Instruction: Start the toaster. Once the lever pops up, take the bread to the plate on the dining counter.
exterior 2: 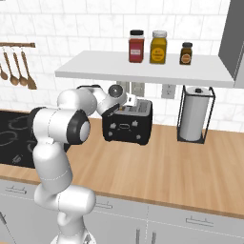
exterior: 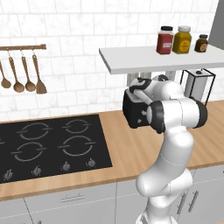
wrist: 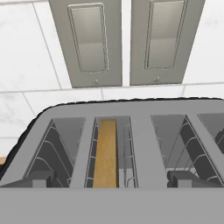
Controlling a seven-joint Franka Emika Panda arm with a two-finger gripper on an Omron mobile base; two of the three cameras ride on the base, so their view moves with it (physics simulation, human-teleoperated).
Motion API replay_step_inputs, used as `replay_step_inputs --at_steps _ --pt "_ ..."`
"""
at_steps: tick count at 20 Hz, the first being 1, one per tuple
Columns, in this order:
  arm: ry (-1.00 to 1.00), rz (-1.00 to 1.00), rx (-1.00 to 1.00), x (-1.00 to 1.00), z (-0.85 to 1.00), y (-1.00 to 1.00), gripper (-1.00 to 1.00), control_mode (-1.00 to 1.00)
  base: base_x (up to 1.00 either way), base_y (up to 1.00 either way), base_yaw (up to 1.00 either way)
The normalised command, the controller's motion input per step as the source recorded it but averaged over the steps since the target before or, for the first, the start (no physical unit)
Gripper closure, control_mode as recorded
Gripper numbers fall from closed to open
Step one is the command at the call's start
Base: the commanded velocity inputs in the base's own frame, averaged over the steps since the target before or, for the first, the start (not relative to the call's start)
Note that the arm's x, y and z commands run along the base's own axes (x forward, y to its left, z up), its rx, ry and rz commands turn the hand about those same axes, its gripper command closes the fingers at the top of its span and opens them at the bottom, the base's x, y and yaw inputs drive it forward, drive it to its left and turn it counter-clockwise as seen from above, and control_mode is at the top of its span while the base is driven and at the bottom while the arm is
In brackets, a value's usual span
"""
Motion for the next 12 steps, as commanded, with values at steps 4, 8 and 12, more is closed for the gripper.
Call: replay_step_inputs --at_steps 4,8,12 --pt "0.00 0.00 0.00 0.00 0.00 0.00 -1.00 -1.00 0.00 0.00 0.00" --pt "0.00 0.00 0.00 0.00 0.00 0.00 -1.00 -1.00 0.00 0.00 0.00" --pt "0.00 0.00 0.00 0.00 0.00 0.00 -1.00 -1.00 0.00 0.00 0.00"
